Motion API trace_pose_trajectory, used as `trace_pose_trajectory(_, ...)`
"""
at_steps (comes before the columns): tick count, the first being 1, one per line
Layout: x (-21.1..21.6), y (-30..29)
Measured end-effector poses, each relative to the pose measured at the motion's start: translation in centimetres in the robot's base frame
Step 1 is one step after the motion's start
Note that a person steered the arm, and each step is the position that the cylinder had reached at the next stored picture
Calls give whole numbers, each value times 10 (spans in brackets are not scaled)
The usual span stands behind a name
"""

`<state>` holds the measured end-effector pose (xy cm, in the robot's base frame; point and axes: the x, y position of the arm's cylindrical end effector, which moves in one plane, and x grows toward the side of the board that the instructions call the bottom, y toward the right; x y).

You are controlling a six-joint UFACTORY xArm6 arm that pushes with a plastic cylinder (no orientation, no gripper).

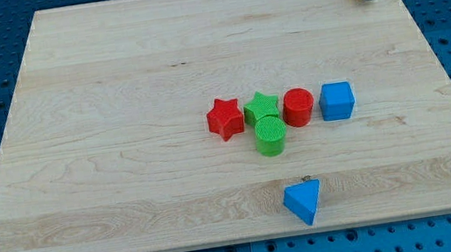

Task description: Push green star diagonally to the top left of the red circle

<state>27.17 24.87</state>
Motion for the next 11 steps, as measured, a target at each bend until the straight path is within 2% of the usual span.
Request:
trace_pose_trajectory(4, 18, -14)
trace_pose_trajectory(6, 50, -14)
trace_pose_trajectory(9, 69, -14)
trace_pose_trajectory(11, 108, -14)
